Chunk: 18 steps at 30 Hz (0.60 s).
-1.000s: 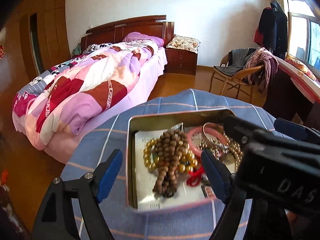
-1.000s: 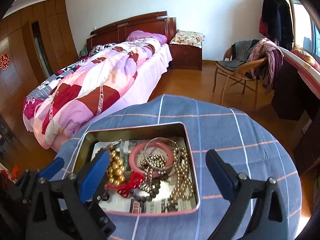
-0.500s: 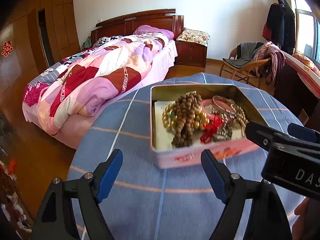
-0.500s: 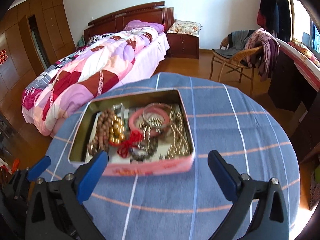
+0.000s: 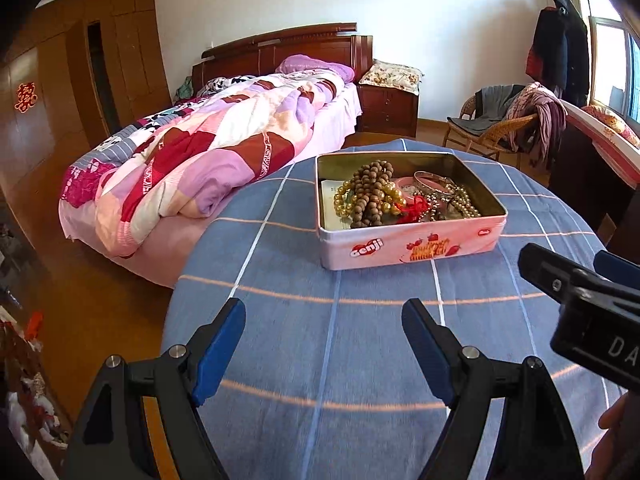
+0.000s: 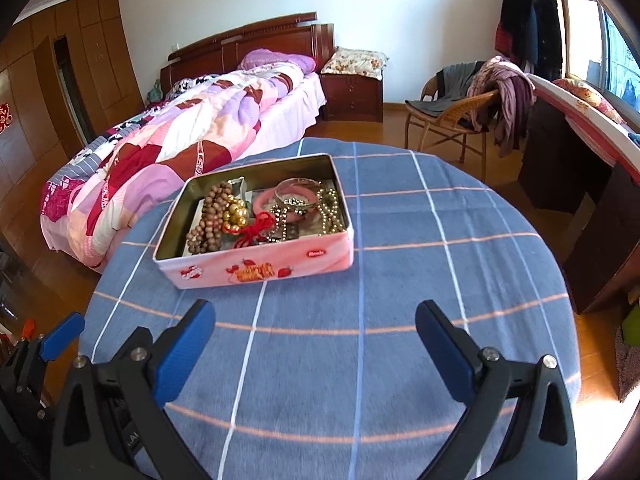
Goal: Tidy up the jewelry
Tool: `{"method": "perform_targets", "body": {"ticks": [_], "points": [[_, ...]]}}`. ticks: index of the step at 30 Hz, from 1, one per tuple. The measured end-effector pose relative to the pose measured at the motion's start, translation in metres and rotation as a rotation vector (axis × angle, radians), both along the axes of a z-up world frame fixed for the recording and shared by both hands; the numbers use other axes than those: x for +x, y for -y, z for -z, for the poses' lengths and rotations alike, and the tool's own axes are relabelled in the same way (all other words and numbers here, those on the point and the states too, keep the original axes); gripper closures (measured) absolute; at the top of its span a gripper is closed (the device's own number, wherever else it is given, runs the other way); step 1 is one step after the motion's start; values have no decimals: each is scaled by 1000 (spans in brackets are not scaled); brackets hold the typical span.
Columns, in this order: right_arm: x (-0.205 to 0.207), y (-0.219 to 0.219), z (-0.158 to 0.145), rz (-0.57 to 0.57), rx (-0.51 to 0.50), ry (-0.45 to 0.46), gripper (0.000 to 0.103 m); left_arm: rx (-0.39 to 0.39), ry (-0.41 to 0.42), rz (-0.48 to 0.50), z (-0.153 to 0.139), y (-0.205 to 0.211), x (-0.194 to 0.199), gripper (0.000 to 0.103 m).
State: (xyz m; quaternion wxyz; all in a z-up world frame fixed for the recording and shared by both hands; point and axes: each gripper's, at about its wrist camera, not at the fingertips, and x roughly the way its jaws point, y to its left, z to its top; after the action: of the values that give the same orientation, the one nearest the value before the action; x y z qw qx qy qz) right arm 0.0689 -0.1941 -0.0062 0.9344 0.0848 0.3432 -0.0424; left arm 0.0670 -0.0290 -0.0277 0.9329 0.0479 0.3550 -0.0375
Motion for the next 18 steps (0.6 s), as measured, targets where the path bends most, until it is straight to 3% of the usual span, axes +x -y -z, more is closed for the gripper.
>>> {"method": "perform_targets", "body": {"ticks": [7,18], "points": [[-28,-5,-13,23,-38,62,0,47,58,-17,-12,0,-26,22],[-70,-20,-51,55,-125,210,0,-44,152,-31,-49,-16,-58,22]]}}
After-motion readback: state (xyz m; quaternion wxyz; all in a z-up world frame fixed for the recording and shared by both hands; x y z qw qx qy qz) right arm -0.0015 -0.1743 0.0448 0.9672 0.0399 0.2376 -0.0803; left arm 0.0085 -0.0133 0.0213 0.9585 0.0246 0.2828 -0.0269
